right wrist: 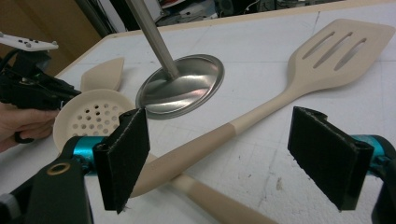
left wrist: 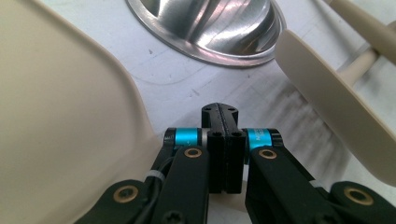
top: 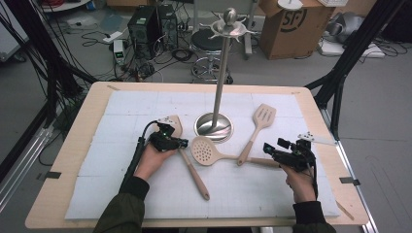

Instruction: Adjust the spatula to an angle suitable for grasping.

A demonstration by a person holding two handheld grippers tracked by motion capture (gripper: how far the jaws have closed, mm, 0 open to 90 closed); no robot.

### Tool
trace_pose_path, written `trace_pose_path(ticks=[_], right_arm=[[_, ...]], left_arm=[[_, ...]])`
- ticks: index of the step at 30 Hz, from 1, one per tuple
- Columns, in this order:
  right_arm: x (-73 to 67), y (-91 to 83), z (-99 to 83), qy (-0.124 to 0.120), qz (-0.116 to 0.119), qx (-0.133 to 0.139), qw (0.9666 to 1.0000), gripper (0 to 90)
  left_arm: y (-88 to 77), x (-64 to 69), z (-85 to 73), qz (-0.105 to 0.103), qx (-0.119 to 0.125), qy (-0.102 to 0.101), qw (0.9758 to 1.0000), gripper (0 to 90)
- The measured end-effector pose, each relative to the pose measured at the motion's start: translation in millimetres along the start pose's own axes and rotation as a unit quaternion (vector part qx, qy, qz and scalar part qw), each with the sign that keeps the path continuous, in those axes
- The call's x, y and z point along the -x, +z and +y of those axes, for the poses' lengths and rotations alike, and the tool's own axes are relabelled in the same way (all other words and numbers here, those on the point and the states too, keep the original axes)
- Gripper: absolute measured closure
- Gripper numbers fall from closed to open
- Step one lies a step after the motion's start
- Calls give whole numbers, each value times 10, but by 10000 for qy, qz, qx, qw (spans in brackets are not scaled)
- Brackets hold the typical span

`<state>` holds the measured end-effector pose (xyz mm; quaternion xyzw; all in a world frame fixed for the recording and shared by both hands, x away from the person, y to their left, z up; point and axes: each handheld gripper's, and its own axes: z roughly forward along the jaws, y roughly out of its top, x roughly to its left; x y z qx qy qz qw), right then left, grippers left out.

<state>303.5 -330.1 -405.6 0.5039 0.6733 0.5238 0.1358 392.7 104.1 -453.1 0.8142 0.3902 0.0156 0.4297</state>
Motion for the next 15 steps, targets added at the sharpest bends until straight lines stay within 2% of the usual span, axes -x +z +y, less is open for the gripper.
trace_pose_path(ticks=[5, 6, 9, 11, 13, 15], right_arm=[[1, 15, -2, 25, 7, -26, 10000, 198], [-2, 17, -3, 43, 20, -29, 10000, 198], [-7, 20, -1, 52, 55, -9, 10000, 198], [-7, 19, -1, 26, 63, 12, 10000, 198], [-1, 14, 1, 27, 71, 19, 10000, 198], [3, 10, 1, 35, 70, 18, 10000, 198]], left_arm=[[-61, 40, 13, 221, -246, 59, 9994, 900], [-68, 52, 16, 300, -313, 132, 9990, 900], [-104, 81, 38, 382, -575, 263, 9973, 900], [-147, 82, 28, 389, -675, 262, 9966, 900], [-232, 57, -16, 318, -617, 205, 9974, 900], [-282, 66, -51, 378, -639, 213, 9970, 900]])
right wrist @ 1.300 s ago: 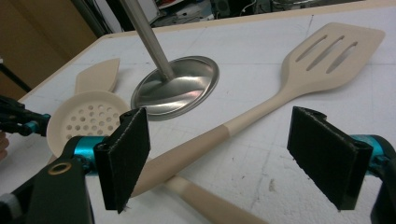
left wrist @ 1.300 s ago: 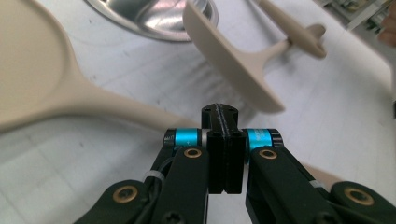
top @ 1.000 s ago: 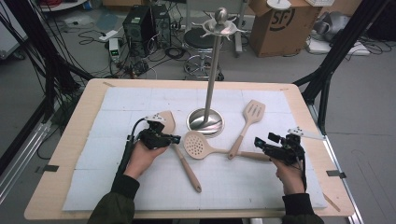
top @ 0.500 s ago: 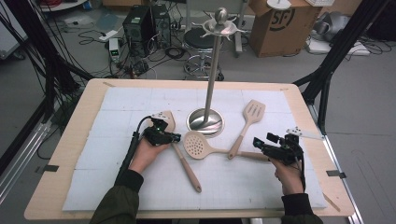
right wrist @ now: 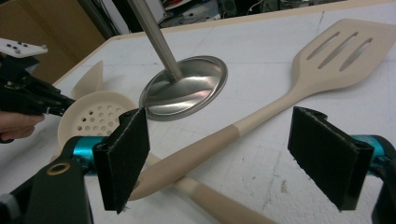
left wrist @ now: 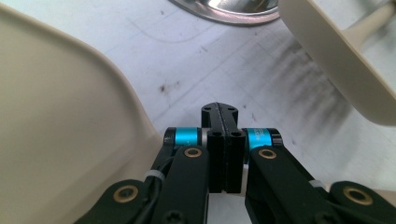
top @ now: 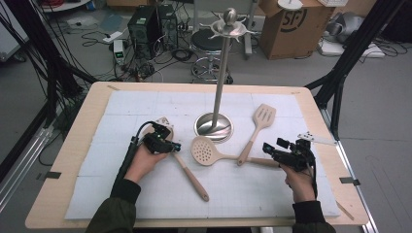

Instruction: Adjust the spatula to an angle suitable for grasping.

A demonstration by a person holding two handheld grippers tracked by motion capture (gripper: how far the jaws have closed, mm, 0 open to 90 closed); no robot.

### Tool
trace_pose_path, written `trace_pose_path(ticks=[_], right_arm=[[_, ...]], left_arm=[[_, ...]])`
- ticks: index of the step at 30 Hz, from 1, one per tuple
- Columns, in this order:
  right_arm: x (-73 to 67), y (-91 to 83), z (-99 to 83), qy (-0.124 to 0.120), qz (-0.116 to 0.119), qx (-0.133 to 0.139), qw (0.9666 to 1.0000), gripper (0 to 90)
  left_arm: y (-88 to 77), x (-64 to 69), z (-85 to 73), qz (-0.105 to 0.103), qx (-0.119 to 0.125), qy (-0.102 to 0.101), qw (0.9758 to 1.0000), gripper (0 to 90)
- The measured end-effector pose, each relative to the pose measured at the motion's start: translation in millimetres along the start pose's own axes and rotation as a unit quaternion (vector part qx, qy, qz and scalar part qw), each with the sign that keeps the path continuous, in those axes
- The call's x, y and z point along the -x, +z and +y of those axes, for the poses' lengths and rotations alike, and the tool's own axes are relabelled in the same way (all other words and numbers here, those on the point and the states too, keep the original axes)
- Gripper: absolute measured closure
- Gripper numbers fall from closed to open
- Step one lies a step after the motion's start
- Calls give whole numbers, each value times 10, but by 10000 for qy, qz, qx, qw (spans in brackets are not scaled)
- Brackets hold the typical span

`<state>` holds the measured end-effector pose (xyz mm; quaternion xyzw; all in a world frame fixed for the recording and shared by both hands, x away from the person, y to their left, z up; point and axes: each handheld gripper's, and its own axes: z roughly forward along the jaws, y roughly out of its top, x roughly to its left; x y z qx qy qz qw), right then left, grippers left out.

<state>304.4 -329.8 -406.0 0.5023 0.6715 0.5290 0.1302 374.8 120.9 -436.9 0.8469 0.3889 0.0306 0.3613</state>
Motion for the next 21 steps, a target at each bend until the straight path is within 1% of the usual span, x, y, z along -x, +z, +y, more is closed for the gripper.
trace_pose_path(ticks=[2, 5, 6, 7, 8, 11, 13, 15, 16, 17, 19, 21], right_arm=[[2, -4, -1, 5, -4, -14, 10000, 198], [-4, -25, -2, 12, 12, 16, 10000, 198], [-4, -32, -1, 1, 19, 34, 10000, 198], [-12, -43, -2, 29, 24, 32, 10000, 198], [-17, -51, -1, 30, 40, 44, 10000, 198], [-30, -74, 9, 13, 39, 93, 9999, 198], [-41, -79, 12, 13, 51, 108, 9999, 198], [-49, -63, 6, 5, 61, 81, 9999, 198], [-49, -52, 1, 0, 66, 66, 10000, 198], [-46, -29, -9, 0, 59, 26, 10000, 198], [-46, 0, -18, 8, 63, -31, 10000, 198], [-49, 16, -19, -27, 52, -40, 10000, 198]], left_arm=[[-42, 11, -58, 97, -10, 10, 10000, 900], [-89, -13, -136, 53, 82, -57, 9999, 900], [-109, -18, -155, 50, 90, -41, 9999, 900], [-125, -23, -171, 70, 79, -43, 9999, 900], [-144, -28, -202, 96, 89, -79, 9999, 900], [-206, -45, -270, 158, 63, -86, 9998, 900], [-269, -63, -342, 169, 110, -154, 9997, 900], [-323, -79, -402, 176, 154, -210, 9995, 900], [-323, -79, -402, 176, 154, -210, 9995, 900], [-393, -68, -475, 254, 221, -226, 9992, 900], [-441, -60, -534, 291, 253, -259, 9989, 900], [-468, -74, -587, 261, 312, -306, 9987, 900]])
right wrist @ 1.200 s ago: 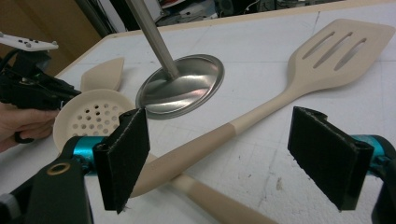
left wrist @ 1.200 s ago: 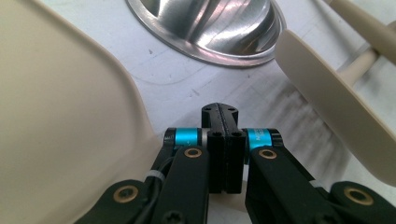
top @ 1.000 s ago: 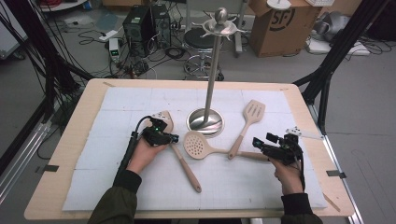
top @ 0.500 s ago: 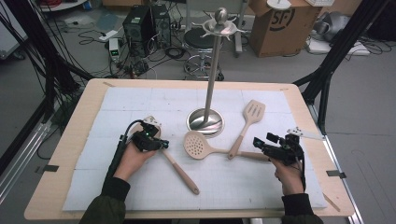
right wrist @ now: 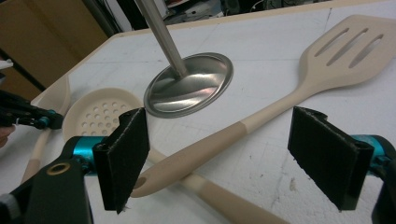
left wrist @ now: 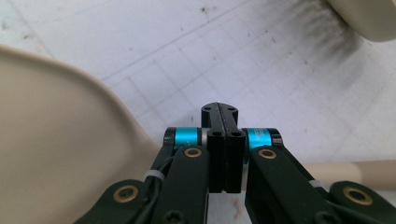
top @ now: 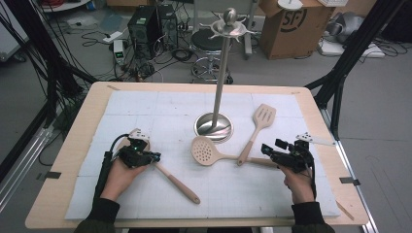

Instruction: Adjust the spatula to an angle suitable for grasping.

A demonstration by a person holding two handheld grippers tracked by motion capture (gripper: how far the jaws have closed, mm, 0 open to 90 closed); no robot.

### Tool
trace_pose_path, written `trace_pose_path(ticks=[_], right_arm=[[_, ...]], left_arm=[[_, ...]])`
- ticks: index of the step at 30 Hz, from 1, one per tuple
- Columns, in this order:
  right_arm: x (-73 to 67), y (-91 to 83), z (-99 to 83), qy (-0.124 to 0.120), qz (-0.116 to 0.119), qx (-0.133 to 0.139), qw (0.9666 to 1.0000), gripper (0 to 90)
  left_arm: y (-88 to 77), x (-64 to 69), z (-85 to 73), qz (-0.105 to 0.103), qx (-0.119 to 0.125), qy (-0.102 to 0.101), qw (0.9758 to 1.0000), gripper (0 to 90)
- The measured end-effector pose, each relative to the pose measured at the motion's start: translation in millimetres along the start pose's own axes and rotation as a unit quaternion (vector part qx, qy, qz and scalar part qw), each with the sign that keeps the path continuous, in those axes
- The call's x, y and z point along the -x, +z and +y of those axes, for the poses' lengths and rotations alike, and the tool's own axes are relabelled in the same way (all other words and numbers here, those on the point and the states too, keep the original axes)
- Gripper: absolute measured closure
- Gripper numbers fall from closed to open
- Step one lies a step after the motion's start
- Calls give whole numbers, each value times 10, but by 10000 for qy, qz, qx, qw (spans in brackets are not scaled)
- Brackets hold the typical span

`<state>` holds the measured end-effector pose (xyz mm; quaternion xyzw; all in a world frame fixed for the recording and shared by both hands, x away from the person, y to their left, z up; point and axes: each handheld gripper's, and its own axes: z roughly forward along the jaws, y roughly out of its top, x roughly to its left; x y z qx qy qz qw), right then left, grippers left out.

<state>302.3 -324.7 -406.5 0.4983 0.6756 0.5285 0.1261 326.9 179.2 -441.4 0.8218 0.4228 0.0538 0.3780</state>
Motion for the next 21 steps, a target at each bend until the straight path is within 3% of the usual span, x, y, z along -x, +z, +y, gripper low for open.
trace_pose_path(ticks=[11, 15, 21], right_arm=[[-1, -17, -5, 40, 6, 29, 10000, 196], [-9, -27, -6, -16, 21, 63, 10000, 196], [-3, 5, -13, 0, -8, -19, 10000, 195]], left_arm=[[-152, -31, -217, 5, 240, -242, 9994, 900], [-132, -15, -213, 106, 214, -197, 9995, 900], [-215, 37, -272, 42, 613, -308, 9976, 900]])
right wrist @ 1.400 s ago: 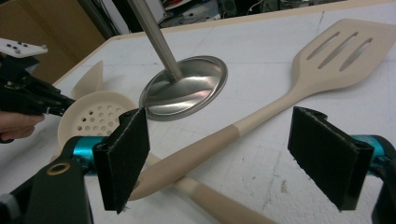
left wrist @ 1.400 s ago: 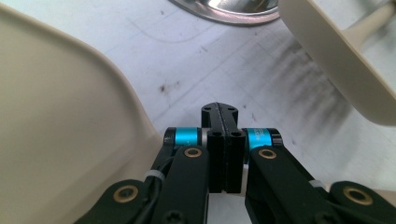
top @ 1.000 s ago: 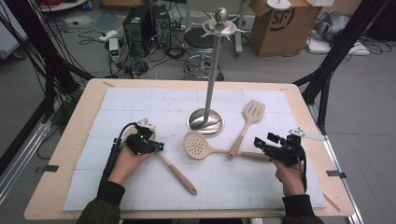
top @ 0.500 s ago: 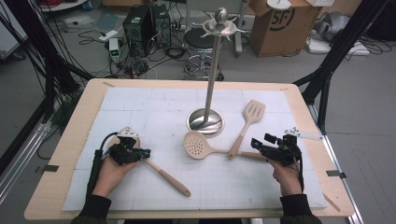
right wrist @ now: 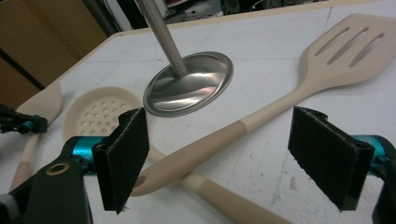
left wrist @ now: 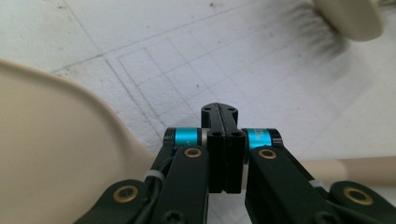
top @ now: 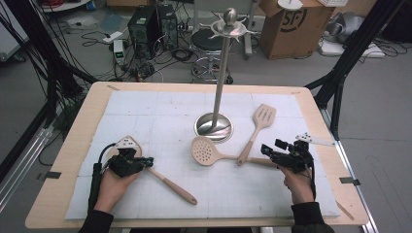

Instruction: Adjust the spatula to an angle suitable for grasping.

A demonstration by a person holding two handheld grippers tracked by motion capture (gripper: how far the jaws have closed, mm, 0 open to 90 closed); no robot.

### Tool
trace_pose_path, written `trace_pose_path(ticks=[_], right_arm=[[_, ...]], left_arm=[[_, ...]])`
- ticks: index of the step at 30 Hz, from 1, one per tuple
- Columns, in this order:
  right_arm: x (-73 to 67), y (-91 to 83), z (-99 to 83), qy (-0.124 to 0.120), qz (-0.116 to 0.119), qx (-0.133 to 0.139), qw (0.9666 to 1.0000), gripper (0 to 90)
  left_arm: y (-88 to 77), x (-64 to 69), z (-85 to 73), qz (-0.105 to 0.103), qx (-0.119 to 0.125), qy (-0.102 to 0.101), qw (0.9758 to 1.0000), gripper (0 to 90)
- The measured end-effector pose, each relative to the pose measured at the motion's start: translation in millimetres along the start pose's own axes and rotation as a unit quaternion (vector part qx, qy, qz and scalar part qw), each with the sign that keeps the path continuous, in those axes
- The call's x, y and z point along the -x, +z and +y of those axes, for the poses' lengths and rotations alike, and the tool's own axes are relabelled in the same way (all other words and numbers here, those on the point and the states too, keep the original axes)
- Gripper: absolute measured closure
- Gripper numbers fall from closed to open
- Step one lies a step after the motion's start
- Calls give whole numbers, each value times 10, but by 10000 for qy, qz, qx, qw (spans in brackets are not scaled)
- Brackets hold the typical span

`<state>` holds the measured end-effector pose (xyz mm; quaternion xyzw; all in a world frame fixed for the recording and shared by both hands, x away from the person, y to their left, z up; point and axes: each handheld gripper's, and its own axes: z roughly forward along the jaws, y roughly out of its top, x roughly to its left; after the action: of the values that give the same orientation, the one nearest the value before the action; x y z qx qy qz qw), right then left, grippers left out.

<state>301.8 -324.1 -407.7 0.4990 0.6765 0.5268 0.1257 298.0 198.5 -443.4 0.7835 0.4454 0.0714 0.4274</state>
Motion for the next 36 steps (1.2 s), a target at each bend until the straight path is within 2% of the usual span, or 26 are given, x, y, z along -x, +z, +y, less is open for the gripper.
trace_pose_path(ticks=[5, 9, 12, 15, 17, 21, 22, 23, 25, 32, 36], right_arm=[[-5, 26, 3, -36, 1, 1, 10000, 195], [-20, 30, 2, -11, 4, -5, 10000, 195], [-28, 14, 7, -23, 18, 36, 10000, 195], [-36, 9, 12, 0, -3, 38, 10000, 195], [-37, 10, 15, -20, -4, 50, 10000, 195], [-58, 2, 24, -9, 23, 69, 10000, 195], [-61, 1, 26, -15, 25, 74, 10000, 195], [-63, -3, 28, -26, 35, 72, 10000, 195], [-59, -5, 30, -30, 32, 88, 10000, 195], [-69, -28, 32, -23, 45, 123, 9999, 195], [-67, -51, 34, 8, 27, 138, 9999, 195]], left_arm=[[-120, 56, -52, -294, 161, -81, 9994, 900], [-195, 222, -218, -553, 391, 77, 9977, 900], [-243, 361, -334, -670, 326, 283, 9968, 900], [-256, 474, -394, -945, 234, 265, 9949, 900], [-220, 565, -423, -1050, 118, 358, 9938, 900], [-38, 760, -474, -1302, -311, 657, 9888, 900], [-9, 813, -473, -1206, -434, 855, 9881, 900], [6, 846, -467, -1166, -487, 938, 9875, 900], [65, 899, -446, -1303, -542, 916, 9857, 900], [295, 1005, -290, -1369, -599, 890, 9848, 900], [422, 1049, -201, -1462, -652, 880, 9832, 900]])
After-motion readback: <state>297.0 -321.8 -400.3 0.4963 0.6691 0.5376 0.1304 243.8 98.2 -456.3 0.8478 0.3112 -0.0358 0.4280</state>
